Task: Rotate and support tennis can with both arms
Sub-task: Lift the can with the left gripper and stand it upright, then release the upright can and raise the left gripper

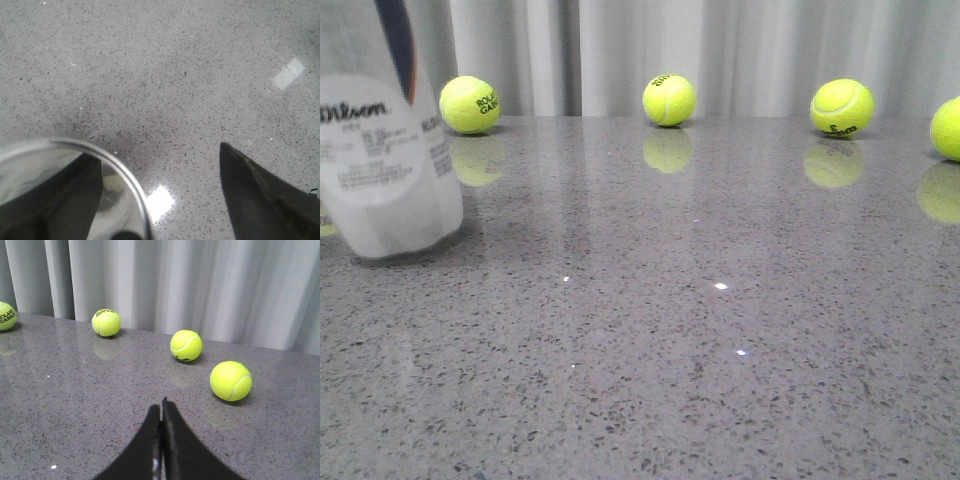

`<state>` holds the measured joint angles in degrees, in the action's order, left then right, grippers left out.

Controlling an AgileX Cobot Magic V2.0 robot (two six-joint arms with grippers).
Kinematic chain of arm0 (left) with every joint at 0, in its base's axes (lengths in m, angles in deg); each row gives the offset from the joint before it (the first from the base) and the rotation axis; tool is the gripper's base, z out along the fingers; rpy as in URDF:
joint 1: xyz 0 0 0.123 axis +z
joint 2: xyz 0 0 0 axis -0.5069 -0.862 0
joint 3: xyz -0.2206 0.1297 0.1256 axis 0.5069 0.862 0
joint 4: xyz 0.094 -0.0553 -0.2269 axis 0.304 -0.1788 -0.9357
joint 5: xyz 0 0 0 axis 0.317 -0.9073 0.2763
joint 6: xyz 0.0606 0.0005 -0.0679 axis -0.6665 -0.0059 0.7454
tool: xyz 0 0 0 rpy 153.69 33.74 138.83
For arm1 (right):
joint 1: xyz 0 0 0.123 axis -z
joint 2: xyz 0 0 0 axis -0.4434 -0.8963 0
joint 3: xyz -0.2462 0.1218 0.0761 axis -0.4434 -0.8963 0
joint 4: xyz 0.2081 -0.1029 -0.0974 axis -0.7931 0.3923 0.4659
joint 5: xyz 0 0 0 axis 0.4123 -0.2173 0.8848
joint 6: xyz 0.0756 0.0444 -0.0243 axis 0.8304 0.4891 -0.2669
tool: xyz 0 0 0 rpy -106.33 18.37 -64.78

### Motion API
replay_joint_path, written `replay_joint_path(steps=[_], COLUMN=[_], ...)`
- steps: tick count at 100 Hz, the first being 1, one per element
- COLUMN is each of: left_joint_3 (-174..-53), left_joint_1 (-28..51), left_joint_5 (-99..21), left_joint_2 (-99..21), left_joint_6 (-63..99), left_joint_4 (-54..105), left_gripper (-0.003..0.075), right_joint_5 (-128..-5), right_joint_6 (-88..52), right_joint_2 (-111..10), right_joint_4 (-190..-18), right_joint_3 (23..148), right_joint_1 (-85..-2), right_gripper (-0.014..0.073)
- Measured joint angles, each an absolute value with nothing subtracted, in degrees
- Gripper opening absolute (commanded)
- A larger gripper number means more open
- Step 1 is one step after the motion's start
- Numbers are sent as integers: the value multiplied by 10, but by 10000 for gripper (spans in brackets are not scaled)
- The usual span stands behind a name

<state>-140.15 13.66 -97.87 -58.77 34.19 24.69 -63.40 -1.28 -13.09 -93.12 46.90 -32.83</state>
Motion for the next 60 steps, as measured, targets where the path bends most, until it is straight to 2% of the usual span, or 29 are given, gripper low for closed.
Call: replay_joint_path(steps=[39,60], left_joint_3=[-1404,-1453], left_joint_1=[133,133], left_joint_5=[-979,-980], left_joint_2=[-588,-587], left_joint_6=[342,342], left_joint_4=[261,263], left_gripper=[482,482], right_joint_5=[-634,-634], right_joint_6=[-13,-13], right_joint_2=[-131,-131], right_joint_4=[-931,-931], right_joint_3=[469,469], right_joint_1=[-328,-328], right_gripper=[-67,-67])
